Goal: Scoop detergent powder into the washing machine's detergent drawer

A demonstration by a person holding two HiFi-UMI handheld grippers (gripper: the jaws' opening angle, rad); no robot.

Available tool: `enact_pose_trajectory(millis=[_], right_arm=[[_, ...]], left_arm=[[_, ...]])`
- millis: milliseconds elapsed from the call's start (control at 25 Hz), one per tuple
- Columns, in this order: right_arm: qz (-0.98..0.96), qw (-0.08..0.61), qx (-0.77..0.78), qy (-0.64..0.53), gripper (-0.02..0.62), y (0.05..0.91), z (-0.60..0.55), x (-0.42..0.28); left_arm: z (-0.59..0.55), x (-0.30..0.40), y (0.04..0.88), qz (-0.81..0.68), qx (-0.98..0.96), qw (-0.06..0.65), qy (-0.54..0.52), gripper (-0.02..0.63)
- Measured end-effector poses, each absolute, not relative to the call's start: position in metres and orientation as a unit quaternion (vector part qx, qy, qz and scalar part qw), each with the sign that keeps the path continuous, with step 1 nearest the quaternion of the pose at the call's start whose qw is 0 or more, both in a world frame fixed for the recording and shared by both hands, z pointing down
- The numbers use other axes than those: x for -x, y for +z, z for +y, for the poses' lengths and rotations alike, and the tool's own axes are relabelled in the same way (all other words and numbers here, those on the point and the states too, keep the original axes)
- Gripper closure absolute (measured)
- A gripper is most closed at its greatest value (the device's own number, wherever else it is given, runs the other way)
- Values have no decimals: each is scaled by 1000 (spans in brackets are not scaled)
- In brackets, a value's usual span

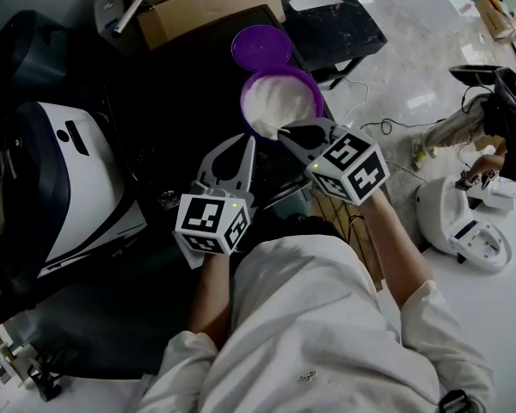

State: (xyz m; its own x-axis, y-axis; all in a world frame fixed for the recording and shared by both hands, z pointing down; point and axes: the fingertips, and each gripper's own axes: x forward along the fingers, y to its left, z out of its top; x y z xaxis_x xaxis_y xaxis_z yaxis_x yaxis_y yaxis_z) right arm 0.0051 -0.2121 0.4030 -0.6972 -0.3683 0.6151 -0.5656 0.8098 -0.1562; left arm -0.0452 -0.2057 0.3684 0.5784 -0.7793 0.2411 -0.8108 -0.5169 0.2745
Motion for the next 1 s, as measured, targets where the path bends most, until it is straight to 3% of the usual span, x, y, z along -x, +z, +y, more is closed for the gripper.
enact_pose_trajectory(millis=[1000], right_arm=[[-884, 169, -304, 312, 586, 397, -222, 3]], left_arm=[[-203, 50, 366, -462, -868, 177, 43, 588]])
